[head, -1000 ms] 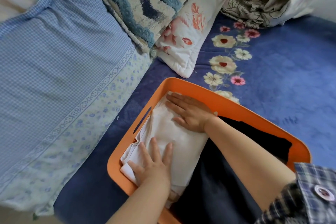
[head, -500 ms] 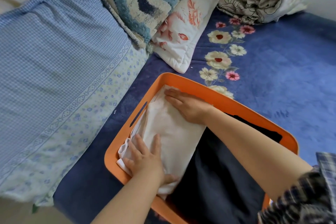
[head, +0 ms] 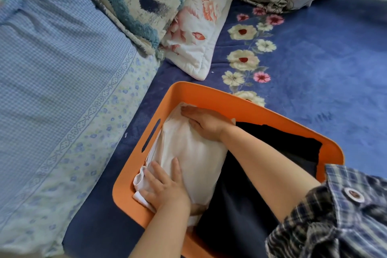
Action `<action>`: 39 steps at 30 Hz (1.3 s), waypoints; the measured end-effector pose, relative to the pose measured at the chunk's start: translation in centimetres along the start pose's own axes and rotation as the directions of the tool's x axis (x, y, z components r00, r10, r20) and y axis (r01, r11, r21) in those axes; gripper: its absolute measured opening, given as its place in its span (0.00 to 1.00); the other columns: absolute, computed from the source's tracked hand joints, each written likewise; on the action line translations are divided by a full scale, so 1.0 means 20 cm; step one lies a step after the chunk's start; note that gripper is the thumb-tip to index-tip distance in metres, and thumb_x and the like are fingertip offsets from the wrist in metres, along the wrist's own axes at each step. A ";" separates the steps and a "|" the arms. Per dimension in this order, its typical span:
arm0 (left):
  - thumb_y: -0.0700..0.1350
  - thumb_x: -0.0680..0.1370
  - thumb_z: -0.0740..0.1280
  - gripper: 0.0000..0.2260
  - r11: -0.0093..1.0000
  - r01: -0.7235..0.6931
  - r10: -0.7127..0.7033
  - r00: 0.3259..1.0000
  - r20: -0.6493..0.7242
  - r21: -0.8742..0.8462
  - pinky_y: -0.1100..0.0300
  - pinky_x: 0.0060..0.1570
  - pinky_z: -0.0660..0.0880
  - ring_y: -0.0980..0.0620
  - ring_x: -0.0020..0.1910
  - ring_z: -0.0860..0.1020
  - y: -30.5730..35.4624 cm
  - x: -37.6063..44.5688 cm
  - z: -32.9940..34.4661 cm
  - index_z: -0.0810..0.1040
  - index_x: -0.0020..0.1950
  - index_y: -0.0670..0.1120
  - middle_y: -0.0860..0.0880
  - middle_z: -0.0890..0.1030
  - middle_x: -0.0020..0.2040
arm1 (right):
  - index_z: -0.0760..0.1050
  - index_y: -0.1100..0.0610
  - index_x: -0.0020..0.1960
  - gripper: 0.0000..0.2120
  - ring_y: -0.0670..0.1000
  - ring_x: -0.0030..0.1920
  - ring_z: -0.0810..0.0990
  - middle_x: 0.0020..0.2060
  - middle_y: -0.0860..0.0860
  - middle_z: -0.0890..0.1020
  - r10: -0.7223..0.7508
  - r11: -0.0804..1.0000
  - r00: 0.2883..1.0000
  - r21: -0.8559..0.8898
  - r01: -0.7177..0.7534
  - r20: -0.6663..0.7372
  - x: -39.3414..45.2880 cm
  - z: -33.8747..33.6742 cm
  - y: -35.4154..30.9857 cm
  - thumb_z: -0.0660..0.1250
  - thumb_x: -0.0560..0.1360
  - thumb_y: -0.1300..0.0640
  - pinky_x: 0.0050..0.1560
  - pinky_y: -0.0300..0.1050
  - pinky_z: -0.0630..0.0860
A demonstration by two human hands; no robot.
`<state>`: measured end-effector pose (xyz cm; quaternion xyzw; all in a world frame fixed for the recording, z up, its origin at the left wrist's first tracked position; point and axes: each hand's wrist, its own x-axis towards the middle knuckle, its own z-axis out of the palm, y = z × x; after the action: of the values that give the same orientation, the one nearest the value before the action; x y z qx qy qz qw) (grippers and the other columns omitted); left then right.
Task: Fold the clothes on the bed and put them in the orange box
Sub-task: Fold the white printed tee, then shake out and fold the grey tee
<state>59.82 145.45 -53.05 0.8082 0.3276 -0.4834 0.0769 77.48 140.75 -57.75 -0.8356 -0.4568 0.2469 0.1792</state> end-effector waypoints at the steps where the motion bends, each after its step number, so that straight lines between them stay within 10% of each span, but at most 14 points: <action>1: 0.71 0.65 0.66 0.59 1.000 0.000 0.001 1.000 -0.008 0.015 0.38 0.69 0.48 0.34 0.71 0.32 0.00 -0.01 0.00 0.20 0.67 0.50 0.36 0.27 0.70 | 0.63 0.52 0.73 0.20 0.50 0.74 0.58 0.74 0.47 0.60 -0.014 0.999 0.999 -0.032 0.013 -0.033 -0.02 0.00 -0.01 0.52 0.81 0.55 0.74 0.44 0.51; 8: 0.73 0.63 0.65 0.58 0.991 0.019 -0.010 0.998 -0.067 0.133 0.41 0.69 0.55 0.35 0.74 0.42 -0.01 -0.13 -0.06 0.29 0.73 0.50 0.36 0.39 0.75 | 0.74 0.62 0.64 0.18 0.63 0.63 0.74 0.63 0.60 0.75 -0.072 0.983 0.982 -0.179 0.040 -0.175 -0.26 -0.08 -0.02 0.57 0.77 0.58 0.61 0.56 0.73; 12: 0.60 0.73 0.65 0.33 0.993 -0.040 0.064 0.973 -0.223 0.113 0.52 0.60 0.68 0.42 0.66 0.66 0.08 -0.25 -0.16 0.59 0.72 0.49 0.44 0.65 0.68 | 0.61 0.58 0.73 0.21 0.54 0.74 0.58 0.74 0.53 0.60 -0.002 0.966 0.981 -0.255 -0.049 -0.196 -0.65 -0.27 0.08 0.54 0.81 0.60 0.72 0.47 0.58; 16: 0.52 0.77 0.61 0.17 0.980 -0.176 0.201 0.843 -0.499 0.096 0.53 0.53 0.70 0.43 0.61 0.70 0.32 -0.41 -0.24 0.70 0.62 0.44 0.44 0.71 0.61 | 0.73 0.64 0.63 0.17 0.61 0.64 0.73 0.66 0.59 0.73 0.056 0.988 0.935 -0.115 -0.102 -0.351 -1.08 -0.42 0.18 0.56 0.76 0.65 0.59 0.56 0.73; 24: 0.51 0.77 0.63 0.19 0.824 -0.477 0.548 0.536 -0.642 0.305 0.51 0.57 0.68 0.43 0.65 0.65 1.43 -0.98 0.03 0.68 0.65 0.43 0.43 0.69 0.64 | 0.71 0.60 0.66 0.17 0.52 0.68 0.68 0.68 0.52 0.70 0.460 0.885 0.747 0.185 -0.426 -0.480 -2.26 -0.50 0.78 0.58 0.77 0.64 0.65 0.43 0.64; 39: 0.51 0.79 0.60 0.20 0.729 -0.602 0.680 0.589 -0.436 0.325 0.53 0.57 0.67 0.46 0.67 0.63 3.00 -1.27 0.85 0.63 0.68 0.45 0.46 0.67 0.65 | 0.73 0.61 0.64 0.17 0.54 0.66 0.71 0.64 0.57 0.75 0.782 0.612 0.507 0.295 -0.734 -0.361 -3.63 -0.40 1.92 0.59 0.77 0.64 0.61 0.39 0.61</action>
<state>75.55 80.03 -52.40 0.9744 -0.0139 -0.2031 0.0953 74.58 58.45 -53.25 -0.9726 0.0244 0.1200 0.1976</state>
